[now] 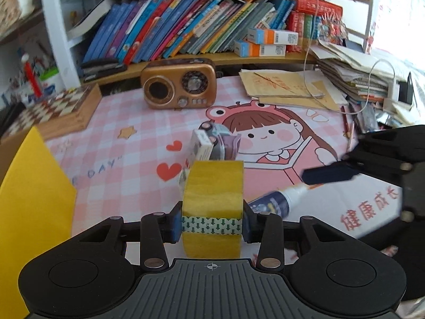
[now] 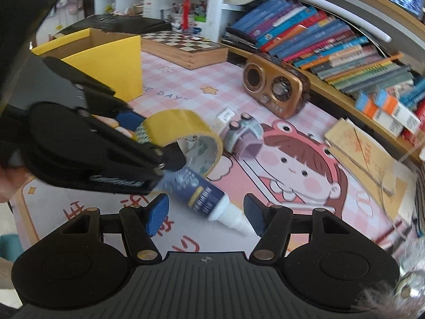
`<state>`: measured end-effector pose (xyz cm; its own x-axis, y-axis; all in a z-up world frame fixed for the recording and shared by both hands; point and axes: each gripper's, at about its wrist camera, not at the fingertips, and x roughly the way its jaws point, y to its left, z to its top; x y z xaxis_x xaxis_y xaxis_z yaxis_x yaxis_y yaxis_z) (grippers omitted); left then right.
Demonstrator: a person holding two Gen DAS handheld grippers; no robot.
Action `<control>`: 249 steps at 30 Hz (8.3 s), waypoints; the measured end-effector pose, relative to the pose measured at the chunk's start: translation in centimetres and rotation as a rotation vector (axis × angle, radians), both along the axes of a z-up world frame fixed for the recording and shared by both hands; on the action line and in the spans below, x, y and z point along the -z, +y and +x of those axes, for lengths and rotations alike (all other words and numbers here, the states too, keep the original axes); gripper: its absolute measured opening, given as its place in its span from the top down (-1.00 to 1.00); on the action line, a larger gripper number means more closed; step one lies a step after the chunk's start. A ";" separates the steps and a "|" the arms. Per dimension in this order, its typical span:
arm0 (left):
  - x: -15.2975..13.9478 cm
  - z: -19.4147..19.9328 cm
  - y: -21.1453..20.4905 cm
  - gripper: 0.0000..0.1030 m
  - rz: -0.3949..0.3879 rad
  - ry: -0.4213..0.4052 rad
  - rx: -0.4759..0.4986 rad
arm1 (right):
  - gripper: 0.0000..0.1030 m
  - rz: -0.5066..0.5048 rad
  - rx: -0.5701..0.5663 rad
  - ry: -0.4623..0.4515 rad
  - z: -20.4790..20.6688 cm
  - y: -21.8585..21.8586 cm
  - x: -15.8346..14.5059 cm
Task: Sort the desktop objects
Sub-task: 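Close left tool on yellow tape roll while right tool grasps blue spray bottle, then carry tape roll with left tool while right tool carries spray bottle to yellow box, then lower tape roll into yellow box, open left tool while right tool releases bottle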
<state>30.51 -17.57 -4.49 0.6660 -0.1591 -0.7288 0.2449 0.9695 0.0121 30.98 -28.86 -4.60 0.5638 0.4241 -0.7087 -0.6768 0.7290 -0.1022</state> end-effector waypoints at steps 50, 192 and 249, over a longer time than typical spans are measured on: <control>-3.6 -4.2 8.1 0.23 -0.439 -0.023 -0.244 | 0.40 0.104 0.018 0.208 0.3 -0.9 0.3; -9.7 -22.6 28.9 0.23 -0.244 -0.276 -0.311 | 0.40 0.316 0.043 0.113 -17.4 23.2 -10.3; -5.8 -2.2 29.4 -0.19 -0.027 -0.104 -0.304 | 0.40 -0.129 -0.170 0.208 6.8 32.7 -2.5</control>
<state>28.26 11.81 1.36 0.7568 0.0398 -0.6524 -0.0569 0.9984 -0.0051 37.74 3.89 -2.09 0.3295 0.3986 -0.8559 -0.8041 0.5936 -0.0330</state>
